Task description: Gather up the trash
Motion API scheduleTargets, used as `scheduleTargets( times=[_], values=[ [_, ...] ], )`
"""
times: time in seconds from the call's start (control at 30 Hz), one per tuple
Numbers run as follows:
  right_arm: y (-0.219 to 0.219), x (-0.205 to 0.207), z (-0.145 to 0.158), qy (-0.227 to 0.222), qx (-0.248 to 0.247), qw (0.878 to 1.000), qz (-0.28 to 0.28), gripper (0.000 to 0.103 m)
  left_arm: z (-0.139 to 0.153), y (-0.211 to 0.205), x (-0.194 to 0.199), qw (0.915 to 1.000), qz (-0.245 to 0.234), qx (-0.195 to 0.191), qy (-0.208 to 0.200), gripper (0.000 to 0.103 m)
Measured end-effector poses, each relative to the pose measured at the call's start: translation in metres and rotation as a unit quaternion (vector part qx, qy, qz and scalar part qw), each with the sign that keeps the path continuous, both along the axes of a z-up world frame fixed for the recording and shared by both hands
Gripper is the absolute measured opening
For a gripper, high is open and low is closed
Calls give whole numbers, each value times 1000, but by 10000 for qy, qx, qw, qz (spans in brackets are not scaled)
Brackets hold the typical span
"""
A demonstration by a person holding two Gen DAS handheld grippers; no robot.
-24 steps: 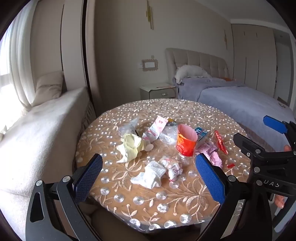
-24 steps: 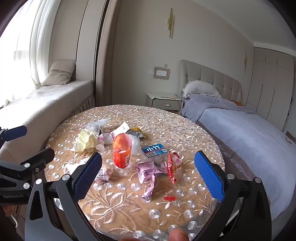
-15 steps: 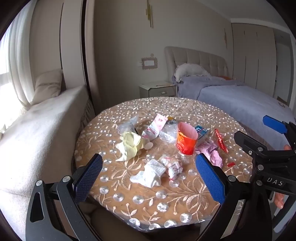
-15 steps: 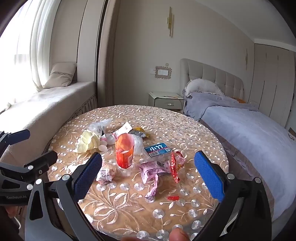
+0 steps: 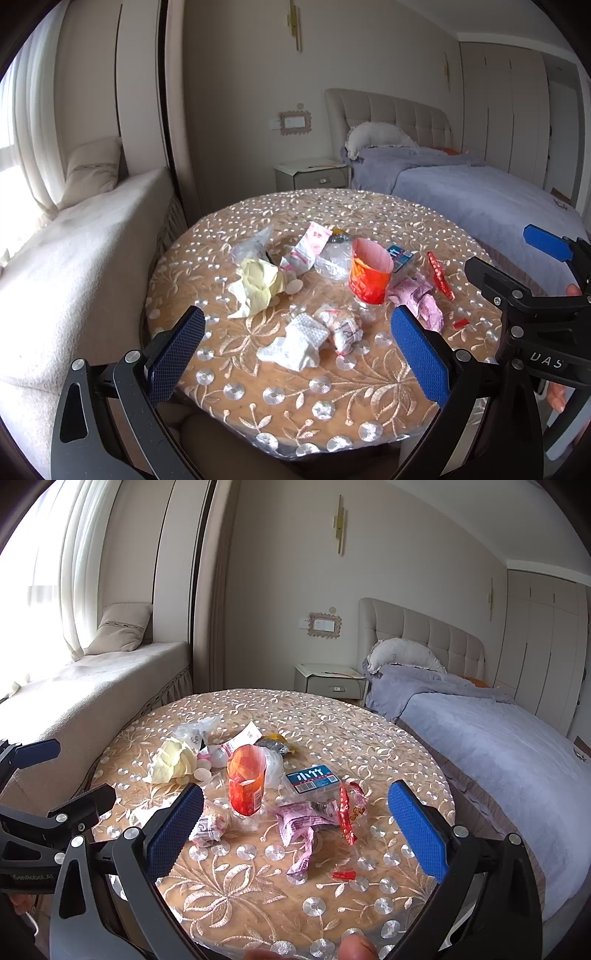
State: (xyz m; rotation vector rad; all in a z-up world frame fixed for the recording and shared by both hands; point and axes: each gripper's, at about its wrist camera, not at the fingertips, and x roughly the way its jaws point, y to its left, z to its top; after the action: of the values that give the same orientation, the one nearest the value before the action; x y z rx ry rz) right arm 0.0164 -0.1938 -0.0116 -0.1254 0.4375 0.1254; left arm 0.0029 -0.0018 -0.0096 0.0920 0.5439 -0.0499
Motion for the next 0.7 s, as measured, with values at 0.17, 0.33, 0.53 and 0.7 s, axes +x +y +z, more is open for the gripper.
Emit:
scheduleTargets(
  times=[0.17, 0.33, 0.53, 0.7],
  values=[
    [0, 1, -1, 10, 3, 10000, -7, 100, 0, 1, 1, 10000, 14, -3, 23, 99],
    [3, 1, -3, -21, -81, 10000, -19, 100, -2, 3, 3, 10000, 22, 7, 60, 99],
    [4, 4, -5, 7, -110, 9999, 7, 100, -3, 6, 5, 9999, 42, -5, 106, 99],
    [5, 9, -8, 97, -100, 9999, 26, 100, -6, 7, 8, 9999, 61, 16, 159, 99]
  ],
)
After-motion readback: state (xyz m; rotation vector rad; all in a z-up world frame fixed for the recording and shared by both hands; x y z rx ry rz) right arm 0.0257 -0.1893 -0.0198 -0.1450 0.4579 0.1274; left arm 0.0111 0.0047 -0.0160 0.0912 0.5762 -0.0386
